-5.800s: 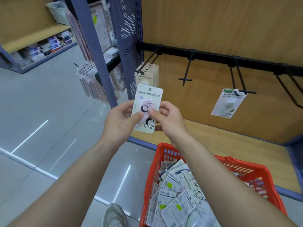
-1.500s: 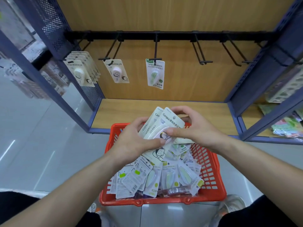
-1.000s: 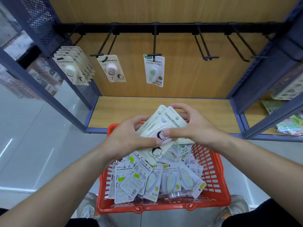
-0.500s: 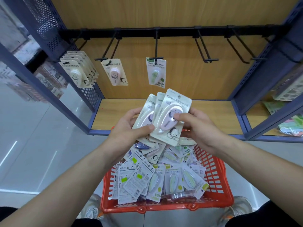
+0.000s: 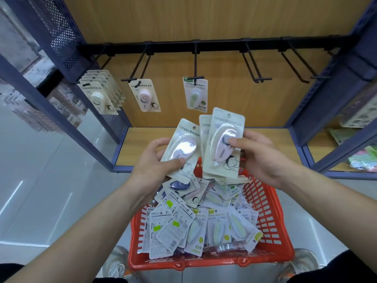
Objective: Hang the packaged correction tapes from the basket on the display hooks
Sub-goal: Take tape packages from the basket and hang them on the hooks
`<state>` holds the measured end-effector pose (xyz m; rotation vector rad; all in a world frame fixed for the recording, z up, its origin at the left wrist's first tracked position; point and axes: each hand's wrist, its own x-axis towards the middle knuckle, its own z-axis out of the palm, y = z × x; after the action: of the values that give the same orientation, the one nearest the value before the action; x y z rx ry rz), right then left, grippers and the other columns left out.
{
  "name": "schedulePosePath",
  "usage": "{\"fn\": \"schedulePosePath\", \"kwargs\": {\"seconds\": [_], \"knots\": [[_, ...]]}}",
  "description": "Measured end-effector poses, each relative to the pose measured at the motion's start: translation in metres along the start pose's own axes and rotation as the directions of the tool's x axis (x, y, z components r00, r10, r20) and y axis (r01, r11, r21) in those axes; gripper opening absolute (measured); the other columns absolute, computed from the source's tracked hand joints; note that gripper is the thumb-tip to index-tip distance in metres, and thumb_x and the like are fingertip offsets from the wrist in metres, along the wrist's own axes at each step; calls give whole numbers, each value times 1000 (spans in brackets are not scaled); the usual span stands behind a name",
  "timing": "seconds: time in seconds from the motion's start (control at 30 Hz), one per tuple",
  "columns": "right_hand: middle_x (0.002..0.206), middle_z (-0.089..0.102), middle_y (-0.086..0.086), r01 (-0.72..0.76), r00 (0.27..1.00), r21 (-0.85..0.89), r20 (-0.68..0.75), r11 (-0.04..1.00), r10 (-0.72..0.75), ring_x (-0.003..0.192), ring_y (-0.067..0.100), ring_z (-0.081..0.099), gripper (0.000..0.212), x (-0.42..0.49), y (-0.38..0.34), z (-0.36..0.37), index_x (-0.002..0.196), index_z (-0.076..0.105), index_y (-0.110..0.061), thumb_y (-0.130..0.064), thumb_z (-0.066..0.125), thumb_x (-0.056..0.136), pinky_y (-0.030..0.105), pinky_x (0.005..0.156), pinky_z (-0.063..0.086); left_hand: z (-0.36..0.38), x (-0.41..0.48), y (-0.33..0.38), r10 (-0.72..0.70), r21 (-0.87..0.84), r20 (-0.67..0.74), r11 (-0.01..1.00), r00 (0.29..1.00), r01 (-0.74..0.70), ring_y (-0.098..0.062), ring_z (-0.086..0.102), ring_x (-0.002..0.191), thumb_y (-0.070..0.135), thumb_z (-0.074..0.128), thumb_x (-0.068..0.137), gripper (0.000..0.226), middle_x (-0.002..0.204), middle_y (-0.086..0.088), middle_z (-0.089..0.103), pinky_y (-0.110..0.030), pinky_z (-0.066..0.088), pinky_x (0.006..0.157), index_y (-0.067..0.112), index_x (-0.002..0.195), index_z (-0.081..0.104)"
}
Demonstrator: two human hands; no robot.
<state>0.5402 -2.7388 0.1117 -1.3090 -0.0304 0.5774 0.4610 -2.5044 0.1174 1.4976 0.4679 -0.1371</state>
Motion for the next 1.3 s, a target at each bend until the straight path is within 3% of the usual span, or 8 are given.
{"fn": "schedulePosePath", "kwargs": {"seconds": [0.17,0.27,0.43,0.57,0.67,0.8,1.03,1.3], "knots": [[111,75,16,-13,996,35,89,999,10,93,26,73,44,0,12,16,124,63,-6,-11,69,80,37,79,61,12,-4,-2,37,-80,45,996,998,-33,-27,74,98,20,70,93,41,117,-3,75,-58,53,100,20,131,57],[109,75,16,-6,996,54,84,999,2,92,27,74,37,1,16,24,119,65,-6,-9,71,82,39,81,63,14,-5,-2,32,-90,46,996,998,-27,-33,73,105,35,78,78,60,116,-6,76,-62,52,98,20,131,55],[112,75,14,7,1000,80,-27,997,-4,89,27,75,33,3,16,32,120,60,-4,-1,67,89,40,70,64,3,2,-4,14,-106,-54,994,998,-19,-36,76,94,16,82,83,53,107,-8,78,-57,59,88,19,129,56],[107,78,9,15,994,-56,-109,998,-21,86,24,77,27,8,15,34,117,63,-8,0,68,92,36,63,62,-21,9,1,24,-75,-153,997,988,-35,-32,77,89,16,80,86,44,102,-1,79,-54,61,82,20,124,57],[101,79,8,23,994,-139,-103,990,-38,86,22,77,23,20,13,46,112,66,-7,-1,71,90,33,64,61,-47,14,3,46,-56,-233,997,971,-61,-24,78,82,16,80,85,44,100,3,79,-38,60,67,20,123,58],[95,80,4,73,987,-254,-119,964,-106,88,20,77,16,65,12,87,103,68,-9,-7,75,89,34,75,59,-88,13,2,39,-51,-307,997,951,-58,-27,77,90,17,81,84,46,111,-2,77,-42,59,78,19,124,61],[97,78,-3,173,972,-303,-103,937,-213,92,16,74,12,151,10,165,105,63,-21,-17,70,96,39,85,57,-139,6,2,80,-68,-384,991,920,-114,-28,75,99,15,83,81,44,106,0,78,-56,55,98,21,122,66],[94,77,-5,152,962,-338,-165,929,-217,87,12,74,16,180,14,183,110,64,-20,-24,70,96,36,80,59,-149,8,8,102,-155,-377,973,920,-171,-25,77,93,9,78,85,43,103,2,79,-45,59,87,18,125,63]]}}
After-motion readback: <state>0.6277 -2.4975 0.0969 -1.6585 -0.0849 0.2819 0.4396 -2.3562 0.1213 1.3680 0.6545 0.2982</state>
